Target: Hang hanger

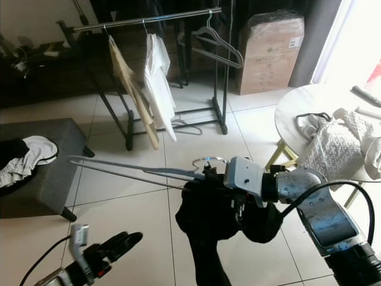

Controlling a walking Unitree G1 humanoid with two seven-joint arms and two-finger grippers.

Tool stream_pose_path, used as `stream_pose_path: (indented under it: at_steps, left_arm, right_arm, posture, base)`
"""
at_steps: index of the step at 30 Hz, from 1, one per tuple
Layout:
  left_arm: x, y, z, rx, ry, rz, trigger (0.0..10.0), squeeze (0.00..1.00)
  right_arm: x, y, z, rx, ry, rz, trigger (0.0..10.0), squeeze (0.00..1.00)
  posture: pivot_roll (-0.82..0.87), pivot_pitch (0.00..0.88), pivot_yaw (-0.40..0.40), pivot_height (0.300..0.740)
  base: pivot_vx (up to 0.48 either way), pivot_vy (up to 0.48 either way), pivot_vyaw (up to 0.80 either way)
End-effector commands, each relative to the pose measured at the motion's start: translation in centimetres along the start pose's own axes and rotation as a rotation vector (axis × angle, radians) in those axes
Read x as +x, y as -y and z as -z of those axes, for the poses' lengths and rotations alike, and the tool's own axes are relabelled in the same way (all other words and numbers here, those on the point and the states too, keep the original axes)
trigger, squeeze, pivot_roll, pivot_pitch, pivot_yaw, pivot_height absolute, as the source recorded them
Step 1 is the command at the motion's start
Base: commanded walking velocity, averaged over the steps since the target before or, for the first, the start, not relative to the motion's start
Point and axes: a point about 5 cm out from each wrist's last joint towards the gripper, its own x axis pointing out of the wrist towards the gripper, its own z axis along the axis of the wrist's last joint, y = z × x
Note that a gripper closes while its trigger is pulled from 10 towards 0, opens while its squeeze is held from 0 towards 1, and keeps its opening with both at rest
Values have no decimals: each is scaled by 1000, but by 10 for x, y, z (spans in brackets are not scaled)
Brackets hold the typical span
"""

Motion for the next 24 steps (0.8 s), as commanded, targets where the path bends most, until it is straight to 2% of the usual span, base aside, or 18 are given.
stream_pose_path:
  at_steps: [1, 8, 12, 13, 14, 18, 20, 22, 24]
  left_arm:
    - [-9, -6, -2, -54, 26, -9, 10000, 1000]
    - [-7, 0, -2, -91, 27, 49, 10000, 1000]
    - [11, 1, -2, -91, 7, 74, 10000, 1000]
    - [11, 1, -2, -91, 7, 74, 10000, 1000]
    - [18, 1, -4, -88, 19, 74, 10000, 0]
    - [29, 4, -10, -90, 50, 84, 10000, 0]
    - [54, 19, -27, -108, 135, 158, 10000, 0]
    - [66, 31, -40, -121, 188, 225, 10000, 0]
    - [68, 34, -42, -117, 189, 241, 10000, 0]
  right_arm:
    - [0, 4, -16, -62, 75, 16, 0, 0]
    - [4, 6, -29, -138, 133, 23, 0, 0]
    - [10, -2, -45, -171, 199, 1, 0, 0]
    - [10, -2, -45, -171, 199, 1, 0, 0]
    - [11, -5, -47, -179, 208, -5, 0, 0]
    - [13, -11, -48, -202, 208, -18, 0, 0]
    - [18, -22, -46, -273, 177, -12, 0, 0]
    - [20, -27, -40, -274, 157, 1, 0, 0]
    - [21, -28, -39, -272, 155, 7, 0, 0]
  posture:
    - [-160, 186, 36, 740]
    - [-160, 185, 27, 740]
    - [-174, 183, 21, 740]
    - [-174, 183, 21, 740]
    - [-179, 183, 18, 740]
    - [-183, 185, 16, 740]
    - [-198, 187, 19, 740]
    - [-200, 187, 20, 740]
    - [-200, 189, 22, 740]
  base:
    - [0, 0, 0]
    - [0, 0, 0]
    - [0, 0, 0]
    - [0, 0, 0]
    - [0, 0, 0]
    - [0, 0, 0]
    - [0, 0, 0]
    - [0, 0, 0]
    - [0, 0, 0]
